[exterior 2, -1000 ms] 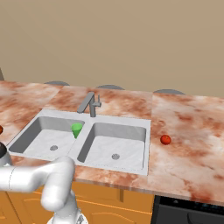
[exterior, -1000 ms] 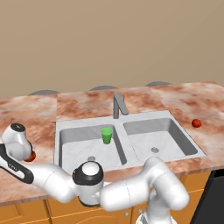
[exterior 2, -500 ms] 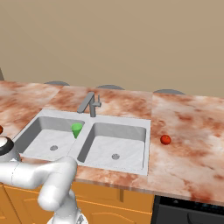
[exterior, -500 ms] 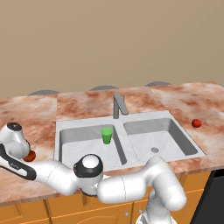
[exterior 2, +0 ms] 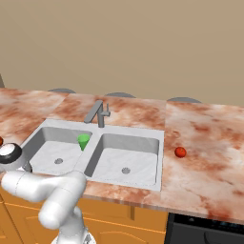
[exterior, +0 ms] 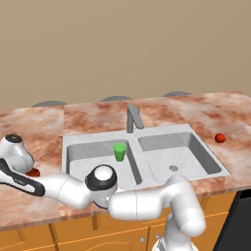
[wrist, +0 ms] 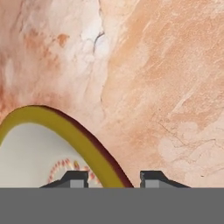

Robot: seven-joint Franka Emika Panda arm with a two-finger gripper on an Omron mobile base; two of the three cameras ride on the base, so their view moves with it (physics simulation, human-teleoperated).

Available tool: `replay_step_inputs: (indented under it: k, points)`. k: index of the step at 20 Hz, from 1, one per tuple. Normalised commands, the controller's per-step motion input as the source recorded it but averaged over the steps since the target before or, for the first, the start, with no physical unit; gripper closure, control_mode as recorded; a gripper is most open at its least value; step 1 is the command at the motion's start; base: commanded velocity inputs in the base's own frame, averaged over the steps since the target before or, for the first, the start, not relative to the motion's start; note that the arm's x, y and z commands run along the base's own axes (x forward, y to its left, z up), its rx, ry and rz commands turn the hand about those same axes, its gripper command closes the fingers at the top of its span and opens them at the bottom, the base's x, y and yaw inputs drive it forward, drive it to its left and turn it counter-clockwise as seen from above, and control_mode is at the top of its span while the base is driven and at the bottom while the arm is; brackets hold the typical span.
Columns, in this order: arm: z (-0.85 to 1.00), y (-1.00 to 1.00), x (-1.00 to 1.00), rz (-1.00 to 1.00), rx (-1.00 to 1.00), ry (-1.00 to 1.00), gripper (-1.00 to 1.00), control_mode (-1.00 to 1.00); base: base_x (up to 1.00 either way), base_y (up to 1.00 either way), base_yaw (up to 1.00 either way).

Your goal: Remove the tomato and tomato from the sink. Then move the bowl and cup from the counter to the sink for washing.

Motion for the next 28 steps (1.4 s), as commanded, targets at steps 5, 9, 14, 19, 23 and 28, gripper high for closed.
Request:
replay_step_inputs:
  k: [5,9,14,19,23,28]
  points:
    - [0.0,-0.04,-0.12,0.0,0.0,0.0,1.0,-1.0,0.0,0.0,0.0]
    - [0.06,-0.04,-0.13,-0.03,0.0,-0.05,1.0,-1.0,0.0,0.0,0.0]
    - [0.13,-0.07,-0.11,-0.05,0.0,-0.21,1.0,-1.0,0.0,0.0,0.0]
    - [0.12,-0.08,-0.11,-0.1,0.0,-0.4,1.0,-1.0,0.0,0.0,0.0]
    - [0.12,-0.19,-0.1,-0.13,0.02,-0.34,1.0,-1.0,0.0,0.0,0.0]
    - [0.17,-0.19,-0.08,-0.11,0.14,-0.24,1.0,-1.0,0.0,0.0,0.0]
